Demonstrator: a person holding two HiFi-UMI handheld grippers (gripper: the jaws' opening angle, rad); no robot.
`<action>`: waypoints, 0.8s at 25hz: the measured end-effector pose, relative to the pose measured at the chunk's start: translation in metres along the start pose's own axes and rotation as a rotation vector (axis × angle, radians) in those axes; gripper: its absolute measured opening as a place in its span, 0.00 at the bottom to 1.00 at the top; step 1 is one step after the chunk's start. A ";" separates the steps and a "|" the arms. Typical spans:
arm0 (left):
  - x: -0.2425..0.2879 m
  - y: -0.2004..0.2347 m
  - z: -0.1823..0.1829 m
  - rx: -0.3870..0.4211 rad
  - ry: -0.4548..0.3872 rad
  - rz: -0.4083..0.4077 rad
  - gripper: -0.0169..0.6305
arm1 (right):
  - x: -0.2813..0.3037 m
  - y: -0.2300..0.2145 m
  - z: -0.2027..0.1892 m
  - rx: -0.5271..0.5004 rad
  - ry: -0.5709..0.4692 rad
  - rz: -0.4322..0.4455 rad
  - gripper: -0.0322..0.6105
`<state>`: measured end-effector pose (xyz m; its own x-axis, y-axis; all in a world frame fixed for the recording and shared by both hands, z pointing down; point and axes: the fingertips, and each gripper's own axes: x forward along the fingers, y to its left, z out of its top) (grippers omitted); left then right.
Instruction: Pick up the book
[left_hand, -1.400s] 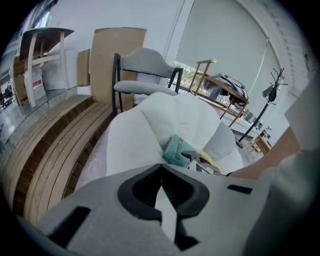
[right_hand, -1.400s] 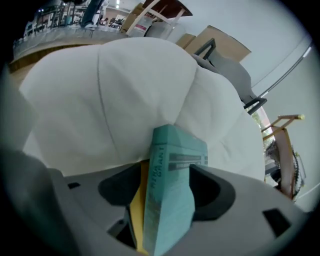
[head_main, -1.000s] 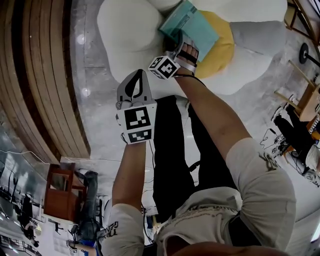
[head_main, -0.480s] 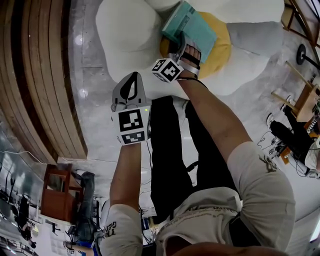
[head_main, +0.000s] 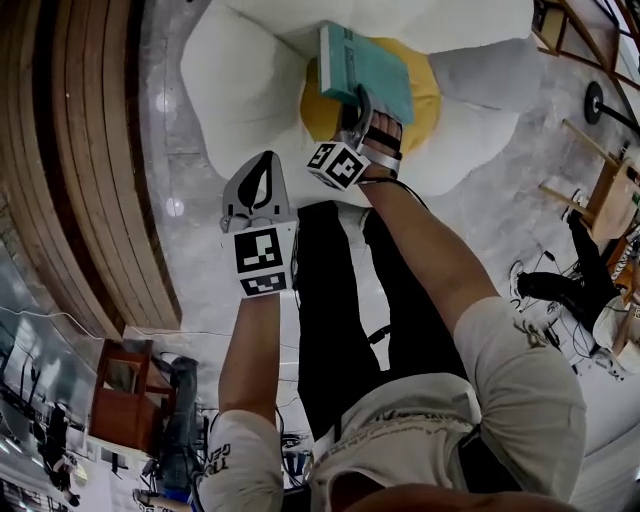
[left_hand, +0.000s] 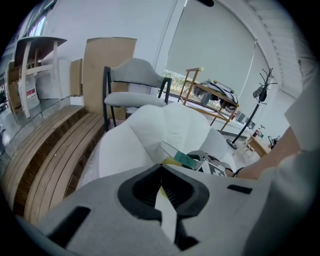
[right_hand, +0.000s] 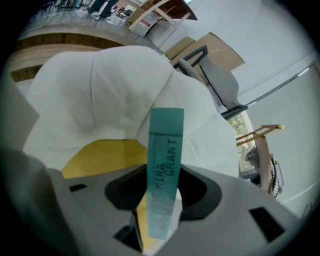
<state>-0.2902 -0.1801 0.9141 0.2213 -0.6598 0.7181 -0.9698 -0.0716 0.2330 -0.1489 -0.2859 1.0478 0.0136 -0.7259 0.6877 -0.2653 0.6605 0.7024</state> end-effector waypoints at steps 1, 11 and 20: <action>-0.001 -0.003 0.005 0.001 -0.005 0.000 0.05 | -0.004 -0.006 -0.001 0.015 -0.010 0.006 0.34; -0.020 -0.049 0.057 0.053 -0.051 0.008 0.05 | -0.066 -0.079 -0.005 0.276 -0.144 0.130 0.33; -0.064 -0.086 0.094 0.028 -0.111 0.069 0.05 | -0.141 -0.173 -0.002 0.496 -0.258 0.190 0.33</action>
<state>-0.2308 -0.2026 0.7867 0.1424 -0.7424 0.6546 -0.9853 -0.0429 0.1656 -0.1031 -0.2976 0.8296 -0.2971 -0.6679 0.6824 -0.6603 0.6599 0.3585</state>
